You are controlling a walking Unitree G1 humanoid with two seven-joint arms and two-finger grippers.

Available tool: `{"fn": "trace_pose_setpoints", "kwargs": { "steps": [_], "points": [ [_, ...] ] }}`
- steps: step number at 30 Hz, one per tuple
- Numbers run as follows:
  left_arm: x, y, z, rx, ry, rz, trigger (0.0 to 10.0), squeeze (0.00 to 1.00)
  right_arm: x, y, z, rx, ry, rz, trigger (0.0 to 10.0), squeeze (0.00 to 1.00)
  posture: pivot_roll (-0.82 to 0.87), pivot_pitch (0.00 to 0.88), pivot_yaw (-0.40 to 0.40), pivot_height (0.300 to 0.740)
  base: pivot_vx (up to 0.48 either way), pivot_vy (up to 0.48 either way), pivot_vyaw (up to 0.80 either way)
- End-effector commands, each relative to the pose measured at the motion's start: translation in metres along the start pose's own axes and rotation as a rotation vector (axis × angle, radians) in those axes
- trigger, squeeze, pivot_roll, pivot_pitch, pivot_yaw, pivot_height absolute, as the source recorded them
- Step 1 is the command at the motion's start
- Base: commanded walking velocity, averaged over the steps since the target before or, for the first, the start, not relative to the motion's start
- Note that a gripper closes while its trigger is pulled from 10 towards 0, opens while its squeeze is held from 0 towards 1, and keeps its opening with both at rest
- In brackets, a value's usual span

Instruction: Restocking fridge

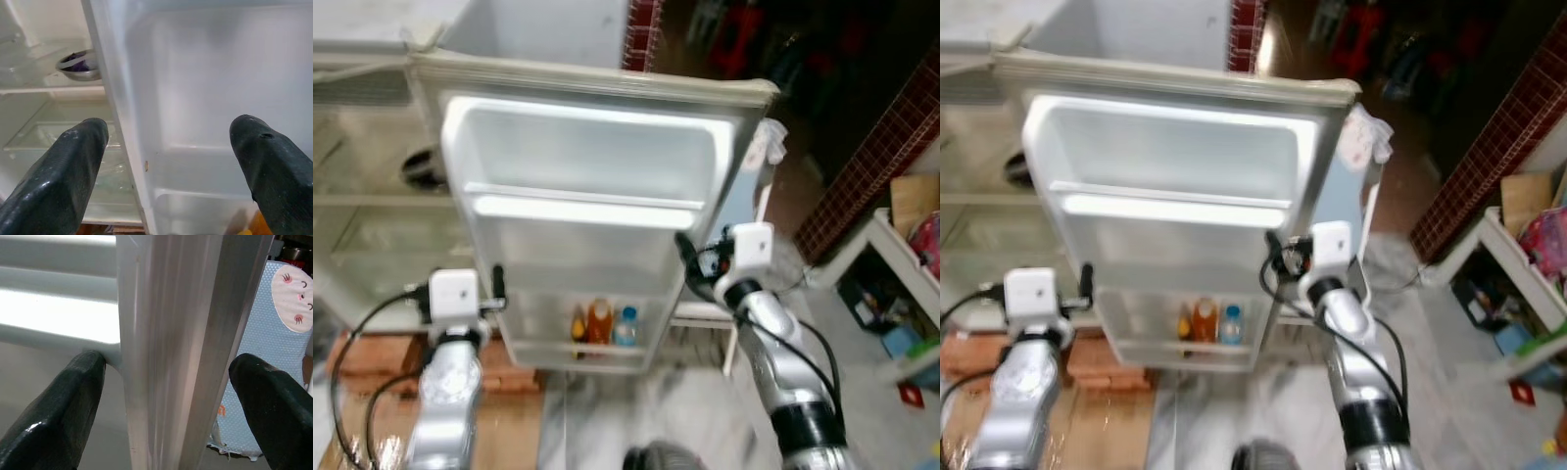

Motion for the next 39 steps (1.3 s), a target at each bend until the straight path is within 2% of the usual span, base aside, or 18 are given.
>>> {"fn": "trace_pose_setpoints", "kwargs": {
  "steps": [1,5,6,10,19,22,26,27,29,31,34,36,38,39],
  "points": [
    [0.011,-0.005,-0.003,0.014,0.031,0.024,10.0,0.00,-0.021,0.012,0.000,-0.030,-0.088,-0.004,10.0,0.00,0.06,0.000,-0.062,0.740,0.000,0.000,0.00],
    [0.009,-0.005,-0.005,0.010,0.022,0.023,10.0,0.00,-0.016,0.004,-0.005,0.025,0.024,0.012,10.0,0.00,0.06,0.000,-0.064,0.740,0.000,0.000,0.00],
    [0.008,-0.004,-0.005,0.004,0.014,0.022,10.0,0.00,-0.011,0.000,-0.008,0.067,0.115,0.020,10.0,0.00,0.06,0.000,-0.064,0.740,0.000,0.000,0.00],
    [0.006,-0.004,-0.004,0.002,0.009,0.020,10.0,0.00,-0.002,-0.008,-0.020,0.176,0.330,-0.006,10.0,0.00,0.06,0.000,-0.064,0.740,0.000,-0.248,0.00],
    [0.006,-0.002,-0.002,-0.005,0.007,0.020,10.0,0.00,-0.008,-0.019,-0.027,0.298,0.464,-0.079,10.0,0.00,0.06,0.000,-0.060,0.740,0.000,-0.462,0.00],
    [0.005,-0.003,-0.003,-0.005,0.004,0.021,10.0,0.00,-0.006,-0.028,-0.035,0.364,0.539,-0.145,10.0,0.00,0.07,0.000,-0.058,0.740,0.000,-0.465,0.00],
    [0.004,-0.004,-0.005,-0.002,-0.002,0.024,10.0,0.00,-0.004,-0.038,-0.045,0.444,0.628,-0.174,10.0,0.00,0.07,0.000,-0.057,0.740,0.000,-0.465,0.00],
    [0.004,-0.003,-0.005,-0.006,-0.002,0.014,10.0,0.00,-0.006,-0.043,-0.051,0.491,0.668,-0.204,10.0,0.00,0.07,0.000,-0.056,0.740,0.000,-0.465,0.00],
    [0.003,-0.003,-0.005,-0.006,-0.003,0.014,10.0,0.00,-0.008,-0.046,-0.052,0.511,0.675,-0.228,10.0,0.00,0.07,0.000,-0.057,0.740,0.000,-0.465,0.00],
    [0.003,-0.003,-0.006,-0.003,-0.003,0.018,10.0,0.00,-0.017,-0.049,-0.047,0.523,0.628,-0.320,10.0,0.00,0.07,0.000,-0.057,0.740,0.000,-0.465,0.00],
    [0.002,-0.003,-0.007,-0.004,-0.001,0.018,10.0,0.00,-0.029,-0.046,-0.031,0.488,0.508,-0.415,10.0,0.00,0.07,0.000,-0.057,0.740,0.000,-0.460,0.00],
    [0.005,-0.006,-0.008,0.021,0.029,-0.005,10.0,0.00,-0.039,-0.035,-0.013,0.410,0.342,-0.461,10.0,0.00,0.08,0.000,-0.057,0.740,0.000,0.000,0.00],
    [0.007,-0.009,-0.009,0.033,0.042,0.008,10.0,0.00,-0.040,-0.031,-0.007,0.387,0.294,-0.430,10.0,0.00,0.08,0.000,-0.057,0.740,0.000,0.000,0.00],
    [0.014,-0.020,-0.011,0.097,0.101,0.005,10.0,0.00,-0.037,-0.023,0.001,0.326,0.238,-0.396,10.0,0.00,0.08,0.000,-0.057,0.740,0.000,0.000,0.00]
  ]
}}
Point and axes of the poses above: a point about 5 cm out from each wrist's last joint towards the gripper, its own z axis pointing out of the wrist towards the gripper, its own y axis along the axis of the wrist's last joint, x = y × z, the point moved 3 cm from there along z, pointing out of the wrist towards the gripper, and after that the axes turned 10 degrees about z, right-handed, at the moved point
